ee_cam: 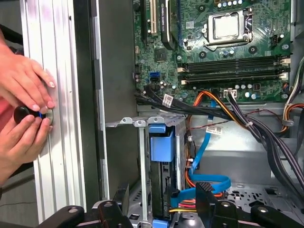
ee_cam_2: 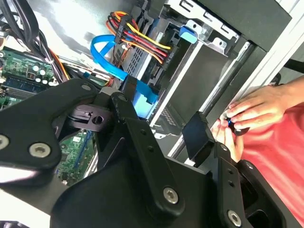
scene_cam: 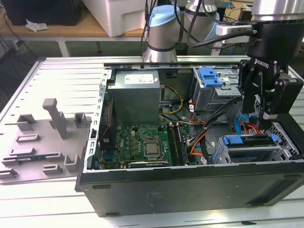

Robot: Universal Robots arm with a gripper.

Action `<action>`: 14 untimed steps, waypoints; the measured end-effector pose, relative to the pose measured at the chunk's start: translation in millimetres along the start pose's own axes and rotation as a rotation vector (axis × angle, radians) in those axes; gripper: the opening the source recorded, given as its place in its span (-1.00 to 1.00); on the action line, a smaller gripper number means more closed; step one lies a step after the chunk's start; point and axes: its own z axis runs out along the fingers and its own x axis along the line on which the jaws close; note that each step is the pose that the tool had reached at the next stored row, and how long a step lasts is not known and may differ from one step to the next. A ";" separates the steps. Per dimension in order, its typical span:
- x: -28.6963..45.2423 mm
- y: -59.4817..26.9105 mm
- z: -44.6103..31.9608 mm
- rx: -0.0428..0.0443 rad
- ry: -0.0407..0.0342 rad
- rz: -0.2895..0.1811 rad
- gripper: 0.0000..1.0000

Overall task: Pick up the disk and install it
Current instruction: 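Insert the second disk wire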

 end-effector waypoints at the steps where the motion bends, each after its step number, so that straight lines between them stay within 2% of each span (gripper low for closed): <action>1: -0.3 0.0 0.1 -0.0010 0.0030 -0.001 0.33; 4: -1.6 0.0 0.2 -0.0051 0.0138 -0.003 0.30; 7: -4.2 0.1 0.0 -0.0084 0.0245 -0.005 -0.08; 9: -5.6 -0.3 0.0 -0.0109 0.0298 -0.006 -0.08; 10: -6.7 -1.2 -0.1 -0.0126 0.0318 -0.007 -0.22; 14: -10.7 -7.1 -0.1 -0.0172 0.0343 -0.008 -0.22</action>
